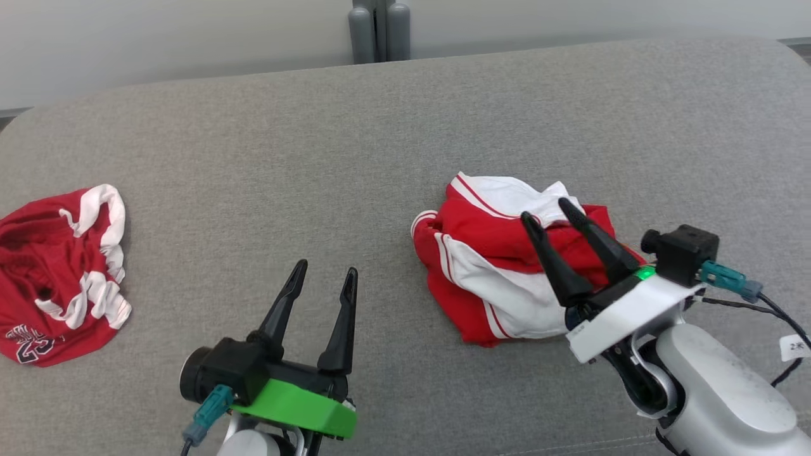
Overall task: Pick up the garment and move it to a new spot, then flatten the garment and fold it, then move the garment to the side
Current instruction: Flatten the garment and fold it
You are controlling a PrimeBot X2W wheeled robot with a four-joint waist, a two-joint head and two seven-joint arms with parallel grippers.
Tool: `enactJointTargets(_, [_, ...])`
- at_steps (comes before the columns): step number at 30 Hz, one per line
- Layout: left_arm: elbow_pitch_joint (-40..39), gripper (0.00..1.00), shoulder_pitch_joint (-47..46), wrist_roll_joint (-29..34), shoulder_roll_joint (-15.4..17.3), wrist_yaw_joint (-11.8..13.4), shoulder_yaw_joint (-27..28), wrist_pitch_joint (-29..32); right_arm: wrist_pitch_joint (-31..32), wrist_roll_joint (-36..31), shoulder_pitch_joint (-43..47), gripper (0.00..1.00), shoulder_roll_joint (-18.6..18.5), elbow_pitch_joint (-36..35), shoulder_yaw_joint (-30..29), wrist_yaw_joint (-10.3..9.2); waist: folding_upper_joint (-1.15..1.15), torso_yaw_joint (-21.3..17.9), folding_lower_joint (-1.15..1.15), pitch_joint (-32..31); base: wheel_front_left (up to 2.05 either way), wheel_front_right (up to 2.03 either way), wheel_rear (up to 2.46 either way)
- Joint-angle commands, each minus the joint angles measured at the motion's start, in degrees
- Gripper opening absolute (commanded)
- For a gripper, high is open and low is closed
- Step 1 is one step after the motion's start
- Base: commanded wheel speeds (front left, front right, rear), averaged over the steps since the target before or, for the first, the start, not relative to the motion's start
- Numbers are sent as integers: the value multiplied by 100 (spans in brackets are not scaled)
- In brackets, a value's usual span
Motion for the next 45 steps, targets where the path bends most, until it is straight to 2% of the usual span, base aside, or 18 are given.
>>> enactJointTargets(1, [78,100,-138,-146,15,-25,-13,-3,-31,-40,190,100,23,-88,-162,3,0,-203,0,-30,0,0,0])
enactJointTargets(5, [500,100,-487,-541,15,38,-176,-2,-40,-281,512,100,-34,-97,-600,2,0,-406,0,-52,0,0,0])
enactJointTargets(8, [1018,100,-919,-940,18,92,-383,114,2,-466,731,100,-32,3,-695,3,0,-530,0,-67,0,0,0])
enactJointTargets(10, [1310,100,-1307,-1166,18,180,-481,382,32,-534,844,100,-21,57,-749,3,0,-609,0,-62,0,0,0])
enactJointTargets(13, [1709,100,-1854,-1276,18,466,-549,929,81,-617,983,100,16,116,-798,3,0,-755,0,-50,0,0,0])
enactJointTargets(18, [2183,100,-2440,-1419,79,650,-641,1953,113,-695,1050,100,68,165,-853,3,0,-958,0,5,0,0,0])
enactJointTargets(25, [2351,100,-2346,-1494,274,555,-843,2730,71,-724,1192,100,114,138,-1038,3,0,-1039,0,148,0,0,0])
enactJointTargets(34, [1710,100,-1887,-1869,462,353,-1062,3737,16,-822,1331,100,276,95,-1257,3,0,-957,0,298,0,0,0])
enactJointTargets(35, [1633,80,-1851,-1906,484,347,-1061,3790,13,-829,1309,100,295,93,-1249,3,0,-966,0,302,0,0,0])
enactJointTargets(36, [1523,35,-1825,-1979,473,334,-1025,3796,5,-830,1276,100,322,89,-1240,3,0,-984,0,306,0,0,0])
enactJointTargets(37, [1443,0,-1804,-2052,457,330,-993,3810,1,-830,1251,100,337,93,-1228,3,0,-1003,0,304,0,0,0])
enactJointTargets(45, [379,0,-2273,-2738,193,291,-568,3714,-30,-811,1209,100,462,223,-1248,3,0,-1240,0,184,0,0,0])
